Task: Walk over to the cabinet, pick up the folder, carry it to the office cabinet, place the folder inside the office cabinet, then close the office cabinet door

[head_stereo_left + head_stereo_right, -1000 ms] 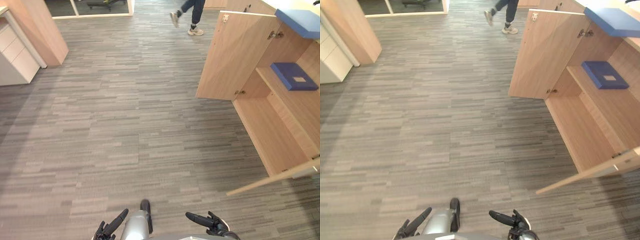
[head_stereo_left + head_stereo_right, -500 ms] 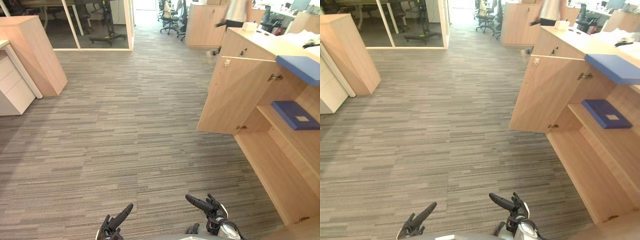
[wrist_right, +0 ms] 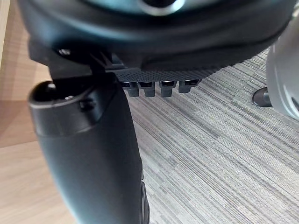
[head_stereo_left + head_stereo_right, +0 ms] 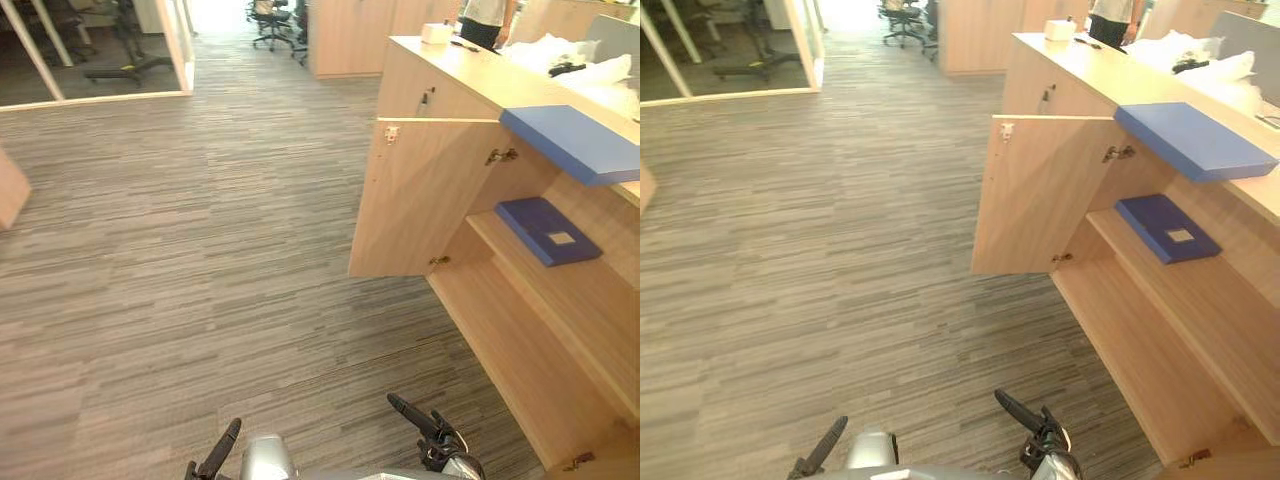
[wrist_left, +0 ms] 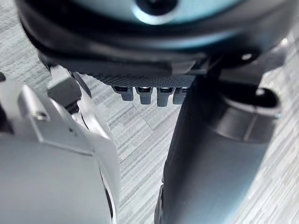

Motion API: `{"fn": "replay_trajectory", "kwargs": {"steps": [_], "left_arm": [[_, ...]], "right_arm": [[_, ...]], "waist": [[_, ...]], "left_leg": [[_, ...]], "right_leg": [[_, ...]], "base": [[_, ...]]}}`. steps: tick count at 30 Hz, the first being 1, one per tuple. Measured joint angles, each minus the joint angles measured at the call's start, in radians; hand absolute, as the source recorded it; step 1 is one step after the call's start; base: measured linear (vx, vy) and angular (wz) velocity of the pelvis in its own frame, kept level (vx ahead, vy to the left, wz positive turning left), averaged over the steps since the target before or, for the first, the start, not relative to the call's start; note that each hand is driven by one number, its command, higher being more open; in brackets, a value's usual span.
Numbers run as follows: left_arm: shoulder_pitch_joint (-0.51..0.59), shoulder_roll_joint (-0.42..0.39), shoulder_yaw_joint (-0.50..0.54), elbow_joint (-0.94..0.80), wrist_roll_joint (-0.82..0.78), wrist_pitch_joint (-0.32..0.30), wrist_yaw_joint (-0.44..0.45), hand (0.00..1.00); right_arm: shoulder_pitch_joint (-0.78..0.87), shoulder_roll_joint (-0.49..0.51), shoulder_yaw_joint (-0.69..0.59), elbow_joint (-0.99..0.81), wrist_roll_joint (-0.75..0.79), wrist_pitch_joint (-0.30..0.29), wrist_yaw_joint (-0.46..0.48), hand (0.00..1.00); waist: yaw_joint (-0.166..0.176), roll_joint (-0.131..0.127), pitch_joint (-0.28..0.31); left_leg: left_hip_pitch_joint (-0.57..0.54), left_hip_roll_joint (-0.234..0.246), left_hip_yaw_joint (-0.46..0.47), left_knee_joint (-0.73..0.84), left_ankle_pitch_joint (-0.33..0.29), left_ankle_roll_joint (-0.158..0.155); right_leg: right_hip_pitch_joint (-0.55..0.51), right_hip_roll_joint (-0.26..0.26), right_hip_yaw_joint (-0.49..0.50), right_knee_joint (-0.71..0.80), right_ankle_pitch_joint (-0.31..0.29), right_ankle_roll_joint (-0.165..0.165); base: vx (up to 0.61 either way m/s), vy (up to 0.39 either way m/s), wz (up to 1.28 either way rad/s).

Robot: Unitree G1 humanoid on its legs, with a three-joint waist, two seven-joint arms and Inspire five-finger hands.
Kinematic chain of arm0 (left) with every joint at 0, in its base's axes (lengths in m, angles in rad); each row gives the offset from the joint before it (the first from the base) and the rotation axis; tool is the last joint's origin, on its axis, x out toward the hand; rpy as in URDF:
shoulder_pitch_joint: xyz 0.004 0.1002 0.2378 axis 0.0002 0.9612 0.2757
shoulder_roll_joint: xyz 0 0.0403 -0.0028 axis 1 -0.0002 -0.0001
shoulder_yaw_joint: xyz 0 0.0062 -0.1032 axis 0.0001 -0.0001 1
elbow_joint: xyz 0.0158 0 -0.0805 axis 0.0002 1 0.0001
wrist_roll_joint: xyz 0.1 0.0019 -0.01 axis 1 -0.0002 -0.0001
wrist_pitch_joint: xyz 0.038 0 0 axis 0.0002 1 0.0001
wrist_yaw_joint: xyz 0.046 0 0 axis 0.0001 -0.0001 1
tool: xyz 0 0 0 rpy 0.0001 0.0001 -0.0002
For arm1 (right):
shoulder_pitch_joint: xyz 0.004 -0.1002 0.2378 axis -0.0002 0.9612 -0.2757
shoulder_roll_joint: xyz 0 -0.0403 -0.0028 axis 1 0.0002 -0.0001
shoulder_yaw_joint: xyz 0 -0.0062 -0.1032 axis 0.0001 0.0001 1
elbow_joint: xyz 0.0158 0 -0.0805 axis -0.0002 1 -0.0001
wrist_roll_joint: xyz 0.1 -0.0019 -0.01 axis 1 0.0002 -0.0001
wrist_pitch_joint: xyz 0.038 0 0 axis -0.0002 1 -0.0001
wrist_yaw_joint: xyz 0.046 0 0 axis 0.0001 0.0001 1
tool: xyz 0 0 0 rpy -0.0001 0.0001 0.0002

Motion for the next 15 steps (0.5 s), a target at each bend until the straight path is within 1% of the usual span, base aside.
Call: {"fn": "replay_trajectory", "kwargs": {"steps": [1,2,3,4,5,6,7,8,9,10,11,12,13,14,15], "left_arm": [[-0.002,-0.007,-0.004,-0.004,0.0,0.0,0.0,1.0],[-0.002,-0.007,-0.007,-0.009,0.0,0.0,0.0,1.0],[-0.002,-0.007,-0.01,-0.005,-0.002,0.0,0.0,1.0],[-0.002,-0.007,-0.01,0.0,-0.003,0.0,0.0,1.0],[-0.001,-0.007,-0.007,0.016,-0.014,-0.001,0.005,1.0],[-0.002,0.003,-0.006,0.015,-0.017,-0.002,0.007,1.0],[-0.006,0.008,0.0,0.014,-0.033,-0.014,0.008,1.0],[-0.01,0.008,0.004,0.015,-0.038,-0.017,0.01,1.0],[-0.008,0.01,0.006,0.022,-0.049,-0.018,0.015,1.0],[-0.006,0.012,0.005,0.031,-0.051,-0.02,0.018,1.0],[-0.007,0.012,0.002,0.034,-0.051,-0.02,0.019,1.0],[-0.025,0.013,0.001,0.043,-0.05,-0.021,0.019,1.0],[-0.033,0.014,0.0,0.05,-0.047,-0.021,0.018,1.0],[-0.04,0.014,0.0,0.05,-0.033,-0.021,0.014,1.0],[-0.041,0.015,-0.001,0.049,-0.008,-0.02,0.007,1.0]], "right_arm": [[-0.002,0.0,0.008,0.004,0.0,0.004,-0.001,1.0],[-0.003,0.003,0.016,0.011,0.0,0.003,-0.002,1.0],[-0.002,0.003,0.033,0.012,-0.001,0.003,-0.004,1.0],[-0.001,0.004,0.037,0.013,-0.001,0.003,-0.004,1.0],[0.006,0.01,0.045,0.015,-0.001,0.004,-0.006,1.0],[0.006,0.019,0.047,0.022,0.0,0.004,-0.008,1.0],[0.002,0.016,0.073,0.038,-0.002,0.014,0.008,1.0],[0.001,0.02,0.074,0.037,-0.002,0.015,0.01,1.0],[0.0,0.023,0.072,0.031,-0.002,0.015,0.01,1.0],[-0.001,0.018,0.065,0.023,-0.002,0.014,0.01,1.0],[0.0,0.015,0.064,0.019,-0.003,0.014,0.01,1.0],[0.0,0.014,0.064,-0.008,-0.005,0.018,0.01,1.0],[0.0,0.014,0.064,-0.016,-0.006,0.017,0.012,1.0],[0.0,0.014,0.064,-0.021,-0.012,0.011,0.018,1.0],[0.0,0.015,0.064,-0.021,-0.03,0.004,0.022,1.0]], "waist": [[0.004,-0.008,0.006],[0.008,-0.011,0.006],[0.01,-0.008,0.001],[0.013,-0.003,-0.005],[0.023,0.001,-0.028],[0.025,-0.013,-0.034],[0.025,-0.038,-0.053],[0.031,-0.042,-0.055],[0.036,-0.043,-0.056],[0.035,-0.042,-0.056],[0.029,-0.036,-0.053],[0.014,-0.022,-0.045],[0.01,-0.013,-0.041],[0.004,-0.009,-0.045],[0.002,-0.009,-0.048]], "left_leg": [[-0.009,-0.03,-0.039,-0.145,0.002,-0.004],[-0.011,-0.064,-0.102,-0.301,0.018,-0.007],[-0.008,-0.087,-0.168,-0.428,0.06,-0.006],[-0.009,-0.094,-0.194,-0.455,0.106,-0.026],[0.002,-0.114,-0.201,-0.441,0.194,-0.05],[0.001,-0.124,-0.173,-0.419,0.159,-0.046],[0.011,-0.139,-0.127,-0.4,0.118,-0.021],[0.034,-0.144,-0.084,-0.387,0.099,0.003],[0.087,-0.161,-0.021,-0.384,0.068,0.03],[0.134,-0.177,0.02,-0.398,0.055,0.051],[0.165,-0.186,0.04,-0.406,0.047,0.064],[0.23,-0.194,0.084,-0.425,0.033,0.087],[0.258,-0.194,0.1,-0.438,0.031,0.09],[0.31,-0.192,0.119,-0.476,0.027,0.092],[0.355,-0.19,0.139,-0.516,0.017,0.09]], "right_leg": [[0.033,-0.013,0.028,-0.023,0.004,0.012],[0.053,-0.035,0.054,-0.031,0.001,0.034],[0.067,-0.056,0.082,-0.034,-0.013,0.064],[0.072,-0.065,0.1,-0.034,-0.022,0.082],[0.08,-0.088,0.141,-0.038,-0.028,0.102],[0.078,-0.11,0.155,-0.037,-0.028,0.105],[0.058,-0.153,0.165,-0.011,-0.005,0.134],[0.042,-0.184,0.178,0.036,0.005,0.139],[-0.014,-0.241,0.208,0.173,0.011,0.133],[-0.084,-0.284,0.236,0.328,0.035,0.109],[-0.129,-0.311,0.245,0.43,0.07,0.076],[-0.22,-0.371,0.217,0.638,0.123,0.015],[-0.248,-0.392,0.18,0.694,0.129,0.008],[-0.285,-0.416,0.095,0.739,0.15,0.003],[-0.31,-0.423,0.014,0.723,0.191,-0.002]], "base": [[0.44,0.217,-0.81],[0.53,0.307,-0.94],[0.45,0.304,-0.79],[0.47,0.366,-0.91],[0.4,0.339,-0.76],[0.5,0.405,-0.87],[0.48,0.386,-0.78],[0.54,0.447,-1.18],[0.42,0.378,-1.26],[0.37,0.372,-1.11],[0.31,0.333,-0.86],[0.28,0.307,-0.57],[0.25,0.257,-0.55],[0.23,0.2,-0.46],[0.25,0.183,-0.47]]}}
